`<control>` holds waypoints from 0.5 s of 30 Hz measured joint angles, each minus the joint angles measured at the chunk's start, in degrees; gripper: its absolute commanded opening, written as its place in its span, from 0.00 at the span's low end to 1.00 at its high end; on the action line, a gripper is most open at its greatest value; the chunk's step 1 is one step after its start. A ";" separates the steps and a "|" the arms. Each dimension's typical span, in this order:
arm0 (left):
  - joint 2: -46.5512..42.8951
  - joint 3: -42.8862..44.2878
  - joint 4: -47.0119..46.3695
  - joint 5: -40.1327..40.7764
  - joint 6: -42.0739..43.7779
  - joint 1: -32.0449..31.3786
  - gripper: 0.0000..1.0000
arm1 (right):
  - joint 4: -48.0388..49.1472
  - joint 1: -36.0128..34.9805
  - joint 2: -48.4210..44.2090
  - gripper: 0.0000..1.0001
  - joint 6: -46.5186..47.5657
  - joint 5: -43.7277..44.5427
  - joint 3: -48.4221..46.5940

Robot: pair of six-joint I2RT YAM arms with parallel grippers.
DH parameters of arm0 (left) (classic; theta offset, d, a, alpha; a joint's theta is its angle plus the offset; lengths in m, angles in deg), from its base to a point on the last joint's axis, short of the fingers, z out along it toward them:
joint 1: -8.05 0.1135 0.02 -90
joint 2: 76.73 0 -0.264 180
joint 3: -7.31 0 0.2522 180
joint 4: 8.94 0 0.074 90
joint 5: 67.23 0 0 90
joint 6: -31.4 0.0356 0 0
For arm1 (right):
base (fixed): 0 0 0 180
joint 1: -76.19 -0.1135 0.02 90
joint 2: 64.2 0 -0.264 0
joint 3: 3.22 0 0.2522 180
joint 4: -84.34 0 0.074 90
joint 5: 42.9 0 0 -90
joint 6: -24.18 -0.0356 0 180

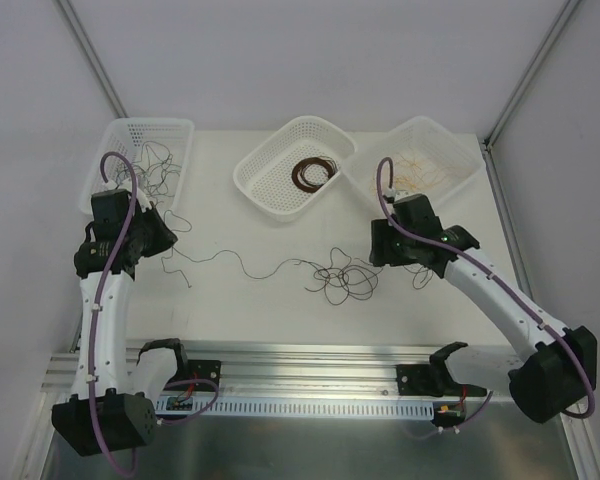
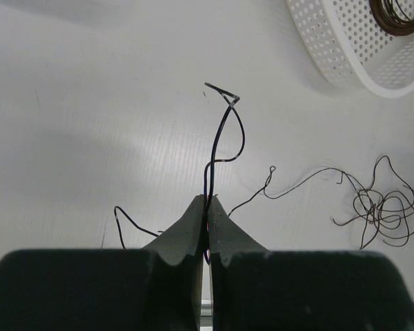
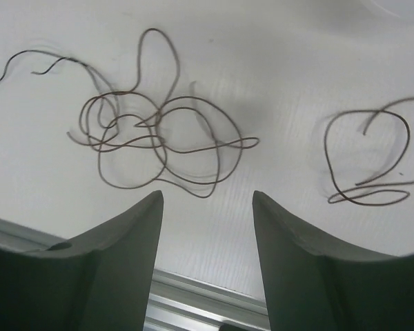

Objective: Untangle the cables

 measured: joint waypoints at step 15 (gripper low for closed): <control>-1.22 -2.03 -0.96 -1.46 -0.24 -0.09 0.00 | 6.88 -21.27 26.16 0.51 13.11 -3.69 -15.85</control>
